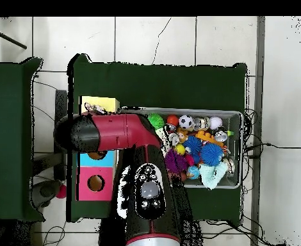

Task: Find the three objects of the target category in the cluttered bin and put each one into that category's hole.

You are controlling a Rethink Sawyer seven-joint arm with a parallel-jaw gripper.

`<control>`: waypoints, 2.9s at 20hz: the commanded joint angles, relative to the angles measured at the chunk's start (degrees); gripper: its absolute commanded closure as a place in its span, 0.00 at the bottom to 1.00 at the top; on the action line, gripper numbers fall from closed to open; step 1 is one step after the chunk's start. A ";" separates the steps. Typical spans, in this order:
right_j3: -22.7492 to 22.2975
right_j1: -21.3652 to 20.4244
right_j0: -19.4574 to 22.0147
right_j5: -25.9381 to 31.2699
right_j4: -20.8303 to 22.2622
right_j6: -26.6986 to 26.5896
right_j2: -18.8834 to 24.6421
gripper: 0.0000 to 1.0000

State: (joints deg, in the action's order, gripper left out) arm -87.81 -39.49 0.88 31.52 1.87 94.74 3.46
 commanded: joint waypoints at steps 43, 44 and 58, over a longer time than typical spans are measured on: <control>-11.28 3.89 -1.36 -10.41 -12.31 12.64 1.70 1.00; -11.27 3.97 -1.41 -10.51 -12.32 12.68 1.63 1.00; -12.42 4.49 -1.25 -18.31 -12.81 13.30 2.60 1.00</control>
State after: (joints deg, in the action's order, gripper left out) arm -96.45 -37.79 -0.98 18.67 -9.40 94.74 4.00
